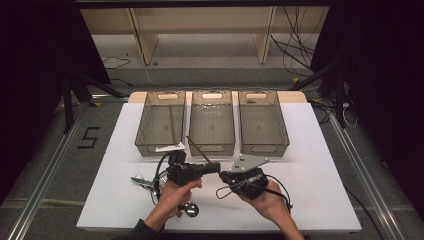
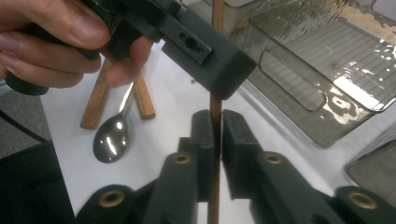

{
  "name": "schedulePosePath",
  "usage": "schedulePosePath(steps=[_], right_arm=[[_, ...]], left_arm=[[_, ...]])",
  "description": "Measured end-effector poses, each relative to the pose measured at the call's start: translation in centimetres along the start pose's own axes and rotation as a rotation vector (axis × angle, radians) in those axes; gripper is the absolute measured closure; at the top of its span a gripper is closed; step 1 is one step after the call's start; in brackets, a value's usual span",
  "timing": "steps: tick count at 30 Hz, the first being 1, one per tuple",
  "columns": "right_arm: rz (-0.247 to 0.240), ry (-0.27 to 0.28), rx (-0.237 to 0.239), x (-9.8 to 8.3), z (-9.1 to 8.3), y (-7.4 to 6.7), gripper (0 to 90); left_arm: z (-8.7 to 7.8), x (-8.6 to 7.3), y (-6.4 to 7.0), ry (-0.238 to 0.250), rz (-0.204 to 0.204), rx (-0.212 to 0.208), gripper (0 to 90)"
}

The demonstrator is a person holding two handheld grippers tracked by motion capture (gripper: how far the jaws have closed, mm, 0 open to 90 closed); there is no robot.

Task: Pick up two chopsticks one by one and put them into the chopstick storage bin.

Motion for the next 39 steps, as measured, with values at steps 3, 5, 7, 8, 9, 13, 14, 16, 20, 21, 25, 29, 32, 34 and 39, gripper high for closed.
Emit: schedulePosePath(steps=[3, 5, 7, 8, 9, 13, 14, 16, 20, 21, 25, 29, 32, 34, 39], right_arm=[[0.017, 0.008, 0.007, -0.1, -0.4, 0.2, 68.9], [0.028, 0.016, 0.003, -0.2, -0.9, 0.4, 62.1], [0.042, 0.020, -0.003, -0.4, -1.2, 0.6, 55.9], [0.043, 0.020, -0.004, -0.6, -1.3, 0.7, 54.1], [0.044, 0.017, -0.008, -0.8, -1.4, 0.7, 51.7], [0.078, 0.021, -0.042, -1.8, -1.5, 0.9, 38.4], [0.092, 0.022, -0.055, -2.0, -1.6, 1.0, 36.3], [0.115, 0.029, -0.065, -2.6, -1.7, 1.2, 32.8], [0.149, 0.033, -0.064, -3.8, -1.7, 1.1, 28.3], [0.147, 0.028, -0.063, -4.1, -1.6, 1.1, 27.4], [0.173, 0.010, -0.065, -5.2, -1.4, 0.8, 23.6], [0.193, 0.005, -0.065, -5.9, -1.5, 0.8, 22.7], [0.203, 0.006, -0.066, -6.2, -1.7, 0.8, 22.2], [0.206, 0.005, -0.066, -6.4, -1.7, 0.9, 21.5], [0.223, 0.007, -0.073, -6.7, -1.9, 0.9, 18.4]], left_arm=[[-0.4, 0.3, 0.1, 0.001, 0.005, 0.001, 84.5], [-0.7, 0.6, 0.1, 0.009, 0.006, 0.004, 84.5], [-1.2, 1.1, 0.0, 0.015, 0.007, 0.008, 84.5], [-1.4, 1.3, 0.0, 0.019, 0.006, 0.013, 84.5], [-1.7, 1.5, -0.1, 0.018, 0.009, 0.016, 84.4], [-3.1, 2.7, -0.4, 0.034, 0.014, 0.034, 84.4], [-3.5, 3.0, -0.5, 0.033, 0.016, 0.042, 84.4], [-4.3, 3.7, -0.5, 0.035, 0.026, 0.061, 84.4], [-5.9, 5.4, -0.3, 0.049, 0.041, 0.085, 84.4], [-6.3, 5.9, -0.4, 0.051, 0.050, 0.097, 84.4], [-7.5, 7.8, -0.3, 0.066, 0.074, 0.133, 84.4], [-8.4, 9.7, -0.2, 0.074, 0.082, 0.163, 84.4], [-9.0, 11.1, 0.0, 0.081, 0.090, 0.185, 84.5], [-9.5, 12.1, 0.0, 0.085, 0.096, 0.201, 84.4], [-10.5, 14.0, -0.3, 0.094, 0.098, 0.240, 84.4]])
Point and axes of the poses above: each handheld gripper's, and its own axes: z roughly forward along the jaws, x roughly out of its top, y roughly to its right, the point moved 6 cm from there along z, roughly forward along the jaws, and after that the axes turned 15 degrees about -z, right-handed, at the moved point
